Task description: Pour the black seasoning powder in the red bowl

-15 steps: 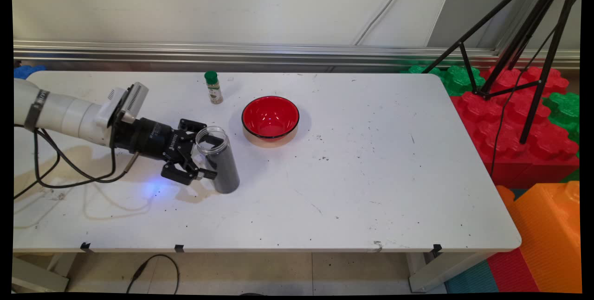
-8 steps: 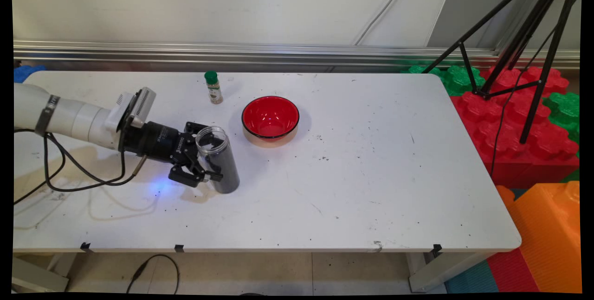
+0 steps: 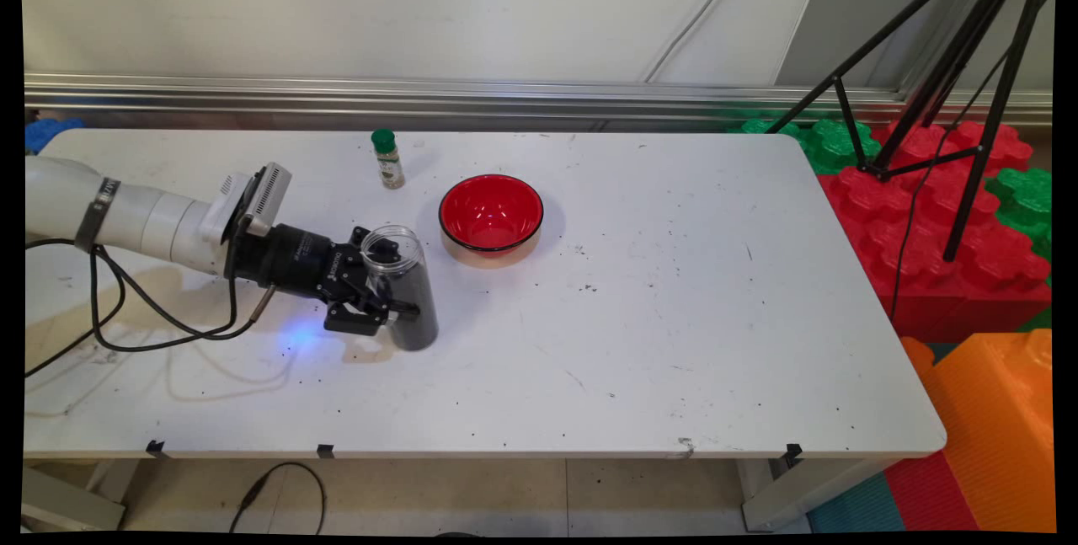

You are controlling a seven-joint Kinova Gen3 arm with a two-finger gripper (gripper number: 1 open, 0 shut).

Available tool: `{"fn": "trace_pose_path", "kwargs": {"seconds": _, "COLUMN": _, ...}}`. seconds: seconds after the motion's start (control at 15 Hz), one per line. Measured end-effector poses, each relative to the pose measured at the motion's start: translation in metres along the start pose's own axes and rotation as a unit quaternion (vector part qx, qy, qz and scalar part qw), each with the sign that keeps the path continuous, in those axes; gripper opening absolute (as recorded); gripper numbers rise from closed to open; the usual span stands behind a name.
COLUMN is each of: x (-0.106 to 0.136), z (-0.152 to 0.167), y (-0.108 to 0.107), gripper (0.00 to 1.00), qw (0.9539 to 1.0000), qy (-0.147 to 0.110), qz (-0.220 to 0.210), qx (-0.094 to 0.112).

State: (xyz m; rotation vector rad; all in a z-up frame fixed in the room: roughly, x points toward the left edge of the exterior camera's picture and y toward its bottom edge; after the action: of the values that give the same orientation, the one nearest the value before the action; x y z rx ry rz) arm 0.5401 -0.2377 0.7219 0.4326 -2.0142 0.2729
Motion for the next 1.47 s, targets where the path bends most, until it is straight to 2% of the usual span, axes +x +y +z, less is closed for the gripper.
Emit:
{"fn": "trace_pose_path", "kwargs": {"seconds": 0.47, "x": 0.007, "z": -0.004, "y": -0.005, "gripper": 0.0, "qw": 1.0, "qy": 0.006, "qz": -0.004, "qx": 0.005}}
{"fn": "trace_pose_path", "kwargs": {"seconds": 0.8, "x": 0.024, "z": -0.014, "y": -0.01, "gripper": 0.0, "qw": 0.9998, "qy": 0.008, "qz": -0.009, "qx": 0.014}}
{"fn": "trace_pose_path", "kwargs": {"seconds": 1.47, "x": 0.092, "z": -0.045, "y": -0.034, "gripper": 0.0, "qw": 0.9987, "qy": 0.013, "qz": -0.031, "qx": 0.039}}
